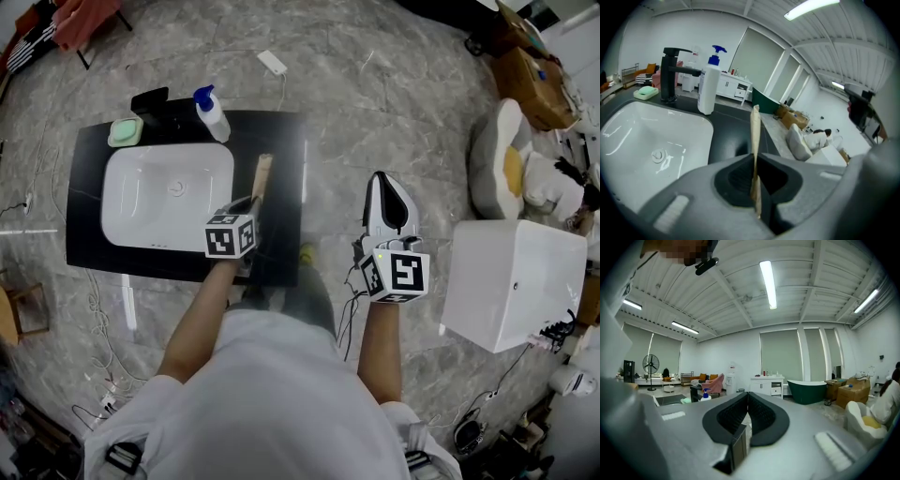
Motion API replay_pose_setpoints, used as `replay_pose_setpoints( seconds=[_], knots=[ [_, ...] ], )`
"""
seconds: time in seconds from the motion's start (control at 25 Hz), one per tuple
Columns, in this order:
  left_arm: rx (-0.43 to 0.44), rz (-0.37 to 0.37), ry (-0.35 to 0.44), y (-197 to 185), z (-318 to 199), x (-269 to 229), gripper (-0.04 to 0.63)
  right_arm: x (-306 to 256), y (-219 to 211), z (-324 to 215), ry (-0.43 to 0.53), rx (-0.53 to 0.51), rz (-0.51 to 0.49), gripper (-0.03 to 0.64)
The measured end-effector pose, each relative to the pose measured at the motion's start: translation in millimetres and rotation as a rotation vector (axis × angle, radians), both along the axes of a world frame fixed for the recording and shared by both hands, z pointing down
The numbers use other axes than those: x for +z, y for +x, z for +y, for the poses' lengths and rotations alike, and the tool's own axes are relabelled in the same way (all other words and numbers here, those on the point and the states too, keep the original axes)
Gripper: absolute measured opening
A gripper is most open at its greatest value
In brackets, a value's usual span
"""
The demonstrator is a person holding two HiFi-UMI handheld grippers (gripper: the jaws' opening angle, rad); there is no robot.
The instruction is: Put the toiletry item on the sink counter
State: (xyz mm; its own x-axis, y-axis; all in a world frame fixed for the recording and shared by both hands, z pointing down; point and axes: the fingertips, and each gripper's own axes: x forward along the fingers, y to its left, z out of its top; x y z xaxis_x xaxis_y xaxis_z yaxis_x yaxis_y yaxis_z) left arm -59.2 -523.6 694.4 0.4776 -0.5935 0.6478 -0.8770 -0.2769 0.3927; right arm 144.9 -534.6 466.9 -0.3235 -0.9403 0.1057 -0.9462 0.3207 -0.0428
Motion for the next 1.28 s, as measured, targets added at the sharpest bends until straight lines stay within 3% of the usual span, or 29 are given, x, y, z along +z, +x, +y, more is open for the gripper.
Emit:
replay_pose_setpoints(
  seconds=[0.56, 1.28],
  knots=[
    [0.014, -0.029, -0.048, 1.1, 1.7, 25.1, 0.046, 15.8, 3.4, 1.1, -0.033, 0.000, 0.016, 0.003],
    [-0.035, -0.059, 0.034, -39.3, 9.7, -9.2, 0.062, 1.3, -17.4, 25.4, -0.025, -0.005, 0.014, 0.003]
  ],
)
